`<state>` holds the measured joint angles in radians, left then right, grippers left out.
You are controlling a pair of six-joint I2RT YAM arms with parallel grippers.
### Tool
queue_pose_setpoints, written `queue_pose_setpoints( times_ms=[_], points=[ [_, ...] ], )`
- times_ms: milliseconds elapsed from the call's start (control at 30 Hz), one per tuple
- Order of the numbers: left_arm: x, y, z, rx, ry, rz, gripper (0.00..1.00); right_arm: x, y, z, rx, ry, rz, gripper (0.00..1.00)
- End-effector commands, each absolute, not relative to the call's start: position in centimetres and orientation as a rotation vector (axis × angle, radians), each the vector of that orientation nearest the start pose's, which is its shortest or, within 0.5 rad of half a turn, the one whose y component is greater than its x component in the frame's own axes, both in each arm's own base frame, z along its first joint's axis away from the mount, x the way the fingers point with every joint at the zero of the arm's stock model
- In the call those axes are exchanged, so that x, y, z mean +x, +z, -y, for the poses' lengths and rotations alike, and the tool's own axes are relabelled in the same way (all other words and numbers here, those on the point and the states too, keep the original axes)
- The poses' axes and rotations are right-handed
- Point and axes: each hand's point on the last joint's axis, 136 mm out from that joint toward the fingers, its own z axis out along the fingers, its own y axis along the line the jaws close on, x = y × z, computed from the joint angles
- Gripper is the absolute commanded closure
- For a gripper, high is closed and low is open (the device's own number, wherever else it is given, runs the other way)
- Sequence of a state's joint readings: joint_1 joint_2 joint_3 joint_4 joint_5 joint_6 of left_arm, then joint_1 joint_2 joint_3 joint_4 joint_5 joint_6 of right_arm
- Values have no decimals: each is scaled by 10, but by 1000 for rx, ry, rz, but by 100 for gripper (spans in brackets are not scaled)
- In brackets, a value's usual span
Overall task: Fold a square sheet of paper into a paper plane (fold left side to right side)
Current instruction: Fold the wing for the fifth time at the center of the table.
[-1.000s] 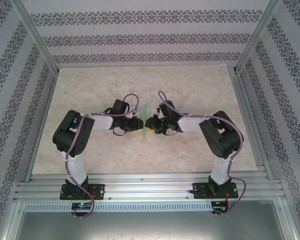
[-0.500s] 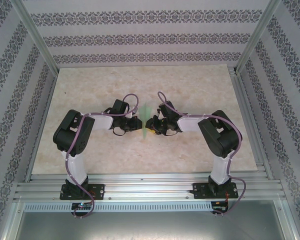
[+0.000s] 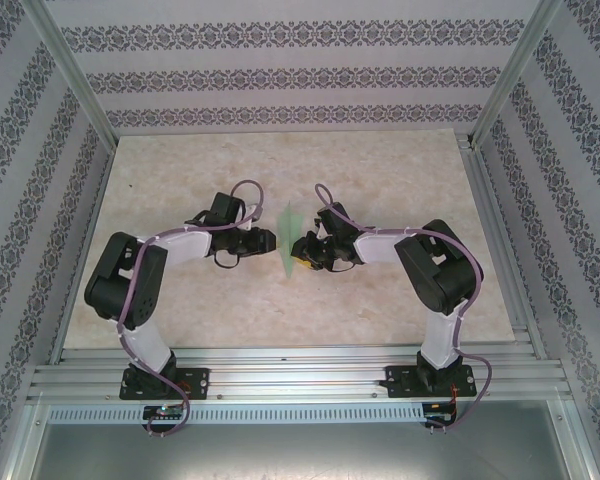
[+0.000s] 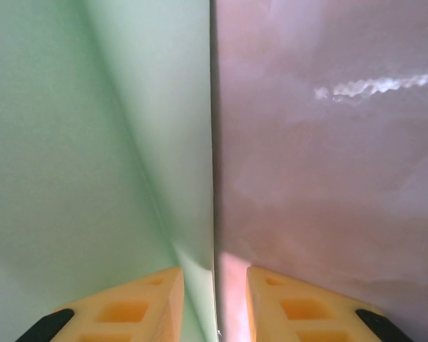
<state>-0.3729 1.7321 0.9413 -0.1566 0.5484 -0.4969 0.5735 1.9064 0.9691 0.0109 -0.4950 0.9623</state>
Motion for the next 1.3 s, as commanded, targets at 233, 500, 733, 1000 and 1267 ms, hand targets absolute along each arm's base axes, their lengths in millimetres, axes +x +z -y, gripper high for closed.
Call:
queue_pose_setpoints(
  times_ms=[233,500,733,1000,1267],
  points=[
    [353,123,261,213,-1149,-2511,42,326,10,-302,296,1108,-2786,70],
    [359,105,285,240,-1161,-2562,42,325,9,-301,299,1107,-2788,70],
    [364,84,288,229,-1109,-2613,58,324,8,-300,300,1102,-2791,70],
    [368,73,286,234,-1104,-2623,86,322,7,-291,305,1076,-2797,70],
    [373,60,287,263,-1141,-2636,91,320,10,-285,301,1071,-2793,70]
  ],
)
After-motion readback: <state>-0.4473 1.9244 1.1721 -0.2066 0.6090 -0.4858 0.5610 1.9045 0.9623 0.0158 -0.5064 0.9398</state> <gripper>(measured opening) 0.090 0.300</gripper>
